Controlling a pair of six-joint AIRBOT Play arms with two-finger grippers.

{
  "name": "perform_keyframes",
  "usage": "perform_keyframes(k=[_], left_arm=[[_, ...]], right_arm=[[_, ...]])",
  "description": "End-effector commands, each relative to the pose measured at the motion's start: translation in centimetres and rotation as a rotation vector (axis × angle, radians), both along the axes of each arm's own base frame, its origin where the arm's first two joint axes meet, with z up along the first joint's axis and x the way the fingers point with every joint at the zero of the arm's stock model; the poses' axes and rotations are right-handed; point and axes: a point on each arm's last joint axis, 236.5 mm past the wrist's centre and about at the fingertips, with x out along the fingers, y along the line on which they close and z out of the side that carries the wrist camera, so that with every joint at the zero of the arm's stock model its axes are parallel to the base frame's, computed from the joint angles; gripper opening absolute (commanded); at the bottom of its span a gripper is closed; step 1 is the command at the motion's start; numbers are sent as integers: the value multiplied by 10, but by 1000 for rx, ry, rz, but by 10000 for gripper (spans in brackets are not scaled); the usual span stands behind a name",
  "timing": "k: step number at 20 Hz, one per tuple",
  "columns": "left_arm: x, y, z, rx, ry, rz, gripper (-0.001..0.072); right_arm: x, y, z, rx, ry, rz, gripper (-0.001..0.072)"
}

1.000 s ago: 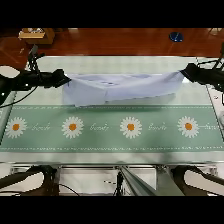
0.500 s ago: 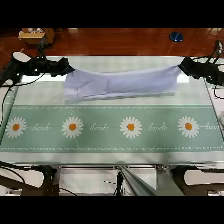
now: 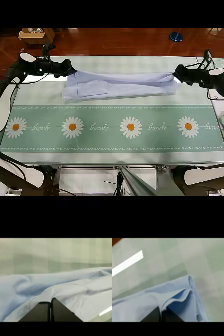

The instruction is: Fold the shirts.

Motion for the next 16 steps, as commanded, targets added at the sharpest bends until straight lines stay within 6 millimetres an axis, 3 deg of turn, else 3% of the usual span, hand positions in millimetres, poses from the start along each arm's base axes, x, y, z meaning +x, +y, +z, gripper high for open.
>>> perform_keyframes(k=[1, 7, 11, 16], left_arm=[[-5, -2, -13, -8, 38, -16, 22], [-8, 15, -19, 13, 61, -7, 23], [-27, 28, -31, 42, 150, -26, 23], [-40, 24, -31, 27, 190, -66, 31]], right_arm=[[-5, 18, -18, -50, 40, 75, 32], [4, 9, -15, -60, 16, 9, 32], [3, -4, -14, -51, 18, -25, 32], [6, -24, -6, -16, 1, -96, 32]])
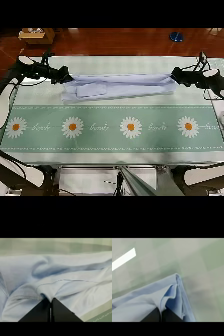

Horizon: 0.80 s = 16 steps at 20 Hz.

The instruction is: Fold the shirts.

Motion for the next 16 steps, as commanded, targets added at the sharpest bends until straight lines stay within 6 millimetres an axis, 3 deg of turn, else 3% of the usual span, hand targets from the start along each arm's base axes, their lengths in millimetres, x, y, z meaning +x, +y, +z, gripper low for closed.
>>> perform_keyframes(k=[1, 2, 3, 4, 5, 6, 8, 10, 12, 14, 16], left_arm=[[-9, -1, -2, -2, 32, -24, 71], [-9, -2, -2, -3, 32, -25, 109], [-9, -3, -2, -3, 32, -26, 189], [-10, -3, -2, -4, 34, -28, 330], [-11, -3, -2, -5, 38, -32, 492], [-14, -2, -1, -9, 47, -37, 592], [-23, 3, 2, -25, 76, -51, 594], [-35, 13, 7, -47, 116, -65, 593], [-46, 21, 12, -66, 147, -74, 587], [-49, 26, 15, -72, 155, -74, 587], [-49, 25, 16, -71, 151, -75, 587]], right_arm=[[2, -8, 5, 40, -12, -45, 33], [1, -4, 4, 48, -4, -34, 48], [-1, -1, 4, 54, 4, -23, 161], [-3, 4, 2, 57, 14, -7, 259], [-6, 6, 1, 63, 23, 5, 312], [-8, 6, 1, 70, 31, 10, 346], [-13, -5, 9, 69, 30, 5, 349], [-19, -31, 26, 33, 10, -19, 378], [-30, -55, 37, 23, 11, -46, 489], [-46, -66, 28, 103, 79, -79, 557], [-58, -61, 13, 163, 143, -60, 582]])
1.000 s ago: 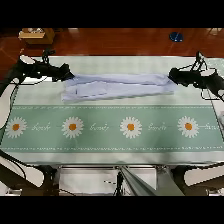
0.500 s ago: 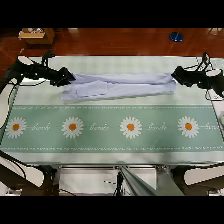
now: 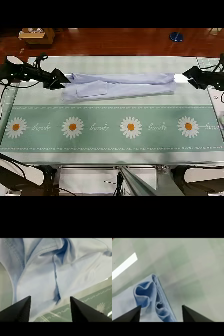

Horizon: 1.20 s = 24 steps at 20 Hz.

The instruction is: Fold the shirts.

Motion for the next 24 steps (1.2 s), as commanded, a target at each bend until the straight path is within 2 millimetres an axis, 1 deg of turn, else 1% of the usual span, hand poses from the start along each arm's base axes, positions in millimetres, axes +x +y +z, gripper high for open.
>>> perform_keyframes(k=[1, 2, 6, 9, 11, 13, 14, 15, 16, 17, 18, 19, 20, 21, 22, 24], left_arm=[[-7, 1, 4, -13, 18, -17, 587], [-8, -1, 4, -13, 16, -23, 587], [-8, -7, 4, -13, 16, -36, 586], [-9, -8, 4, -13, 16, -37, 586], [-8, -8, 4, -13, 16, -37, 586], [-8, -8, 4, -13, 16, -37, 586], [-8, -8, 4, -13, 16, -37, 586], [-8, -8, 4, -13, 16, -37, 585], [-8, -8, 4, -13, 16, -37, 584], [-8, -8, 4, -13, 16, -37, 573], [-8, -8, 4, -13, 16, -36, 533], [-8, -8, 4, -13, 16, -37, 533], [-8, -8, 4, -13, 16, -36, 508], [-8, -8, 5, -14, 16, -36, 468], [-8, -10, 6, -23, 14, -34, 464], [0, -24, 22, -116, -7, -6, 464]], right_arm=[[-22, 2, -17, 96, 94, 15, 583], [-21, 10, -23, 124, 100, 33, 583], [-5, 42, -37, 230, 76, 61, 583], [6, 62, -49, 257, 69, 60, 583], [15, 76, -53, 281, 57, 56, 582], [25, 85, -56, 280, 39, 30, 569], [31, 88, -56, 267, 25, 18, 511], [35, 90, -54, 256, 13, 15, 353], [39, 93, -52, 244, 3, 22, 145], [42, 93, -48, 236, -9, 30, 33], [44, 93, -43, 236, -18, 36, 33], [46, 93, -38, 239, -25, 48, 32], [47, 94, -30, 238, -38, 60, 32], [48, 93, -19, 223, -55, 80, 31], [48, 95, -5, 199, -74, 113, 31], [44, 96, 27, 121, -109, 196, 31]])
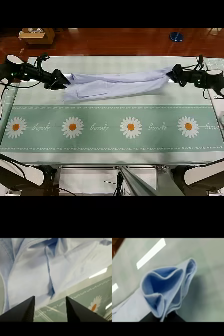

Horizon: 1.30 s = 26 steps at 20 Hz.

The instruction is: Fold the shirts.

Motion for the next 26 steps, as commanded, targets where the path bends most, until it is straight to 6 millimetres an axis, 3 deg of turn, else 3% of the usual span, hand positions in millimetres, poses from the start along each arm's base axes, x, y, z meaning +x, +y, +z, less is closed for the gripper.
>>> perform_keyframes(k=[1, 2, 3, 5, 7, 12, 16, 22, 26], left_arm=[[14, -24, 29, -160, -36, 51, 402], [22, -35, 47, -248, -59, 75, 220], [32, -49, 71, -355, -114, 84, 176], [45, -73, 114, -533, -192, 103, 21], [49, -101, 135, -616, -224, 94, 21], [22, -187, 129, -609, -222, -49, 20], [-2, -238, 110, -529, -218, -146, 19], [-46, -307, 86, -488, -178, -263, 19], [-76, -347, 66, -476, -139, -323, 19]], right_arm=[[-7, 3, 50, -109, -69, 110, 31], [-11, 4, 66, -131, -86, 127, 31], [-17, 4, 84, -157, -106, 138, 31], [-31, 7, 115, -203, -135, 164, 31], [-48, 10, 144, -239, -159, 186, 31], [-91, 24, 225, -275, -255, 184, 31], [-133, 26, 268, -336, -280, 151, 31], [-187, 43, 299, -328, -273, 159, 31], [-208, 38, 299, -370, -234, 138, 31]])
